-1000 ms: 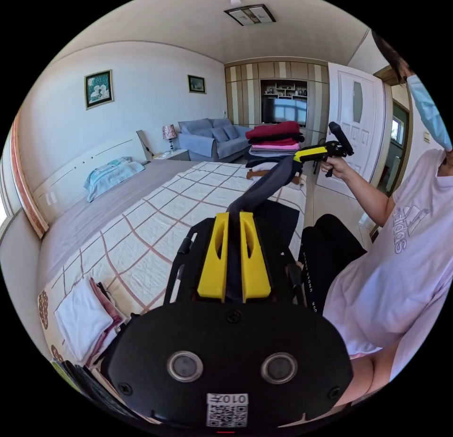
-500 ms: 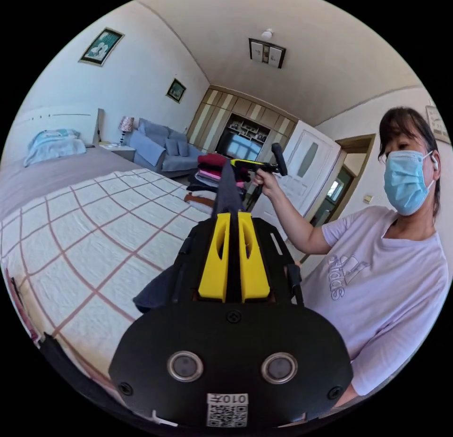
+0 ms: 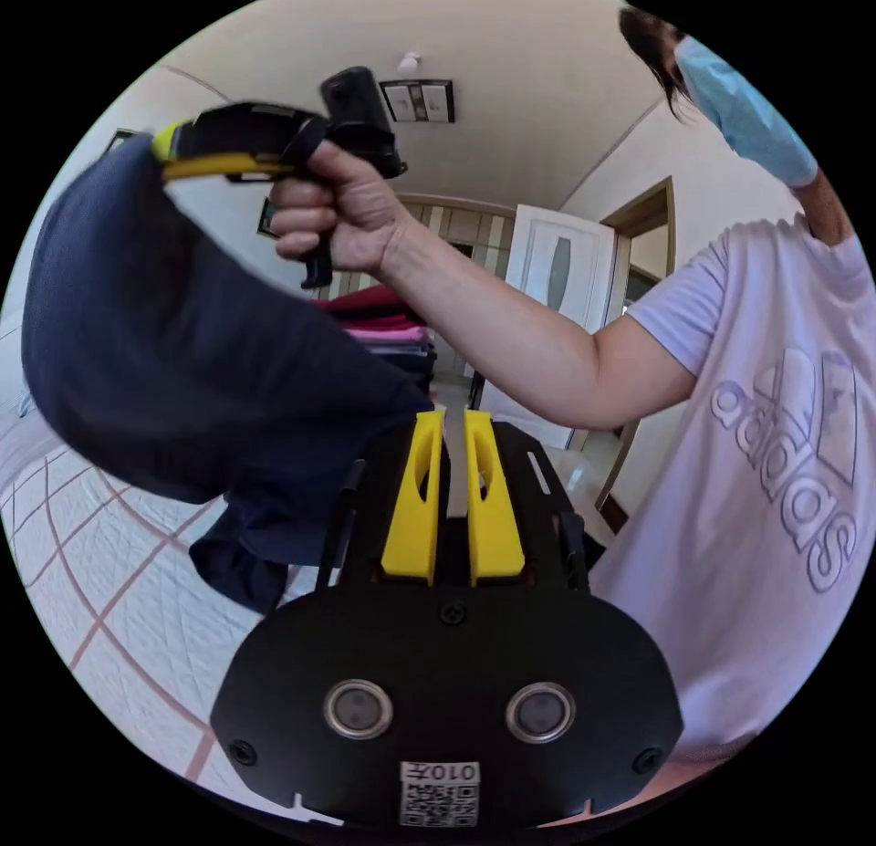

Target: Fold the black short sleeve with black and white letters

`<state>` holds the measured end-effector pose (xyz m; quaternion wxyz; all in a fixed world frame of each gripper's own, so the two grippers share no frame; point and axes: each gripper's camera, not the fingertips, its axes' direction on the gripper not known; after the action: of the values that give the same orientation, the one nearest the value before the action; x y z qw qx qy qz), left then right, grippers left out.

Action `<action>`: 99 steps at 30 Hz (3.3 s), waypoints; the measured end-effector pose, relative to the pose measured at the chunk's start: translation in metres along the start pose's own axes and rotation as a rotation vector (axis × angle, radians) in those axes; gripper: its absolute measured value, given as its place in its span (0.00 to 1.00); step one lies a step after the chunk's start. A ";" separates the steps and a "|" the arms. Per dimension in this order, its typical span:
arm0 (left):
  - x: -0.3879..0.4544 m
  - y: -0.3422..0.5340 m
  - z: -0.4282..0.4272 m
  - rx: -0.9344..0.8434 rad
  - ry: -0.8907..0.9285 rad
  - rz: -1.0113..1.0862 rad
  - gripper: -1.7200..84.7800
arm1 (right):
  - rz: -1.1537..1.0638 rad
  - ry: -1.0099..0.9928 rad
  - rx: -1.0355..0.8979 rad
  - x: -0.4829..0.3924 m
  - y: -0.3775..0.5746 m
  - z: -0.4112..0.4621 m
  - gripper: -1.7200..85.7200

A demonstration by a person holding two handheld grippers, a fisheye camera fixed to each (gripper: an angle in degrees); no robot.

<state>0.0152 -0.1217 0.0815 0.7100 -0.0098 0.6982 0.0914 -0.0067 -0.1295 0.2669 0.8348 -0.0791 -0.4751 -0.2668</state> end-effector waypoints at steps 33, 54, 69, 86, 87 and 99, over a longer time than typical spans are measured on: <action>-0.272 -0.165 0.013 -0.309 -0.484 -0.148 0.03 | 0.708 0.659 0.050 0.095 0.117 -0.049 0.06; -0.065 0.058 0.089 -0.713 -0.472 -0.097 0.08 | 0.498 0.313 -0.260 -0.042 0.170 0.136 0.11; 0.023 0.077 0.175 -0.936 -0.411 0.523 0.05 | 0.299 0.297 -0.319 -0.033 0.116 0.200 0.16; 0.049 -0.123 0.034 -0.105 -0.404 0.154 0.02 | 0.309 0.488 -0.052 -0.062 0.136 0.145 0.16; 0.054 -0.130 0.035 -0.096 -0.397 0.159 0.02 | 0.305 0.496 -0.002 -0.067 0.135 0.140 0.16; 0.185 -0.254 0.090 -0.047 -0.339 0.375 0.02 | 0.175 0.568 0.312 -0.158 0.139 0.069 0.16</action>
<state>0.1425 -0.3369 -0.1292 0.7872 0.1189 0.5562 0.2383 -0.0506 0.0736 0.1888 0.9556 0.0865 -0.2501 -0.1297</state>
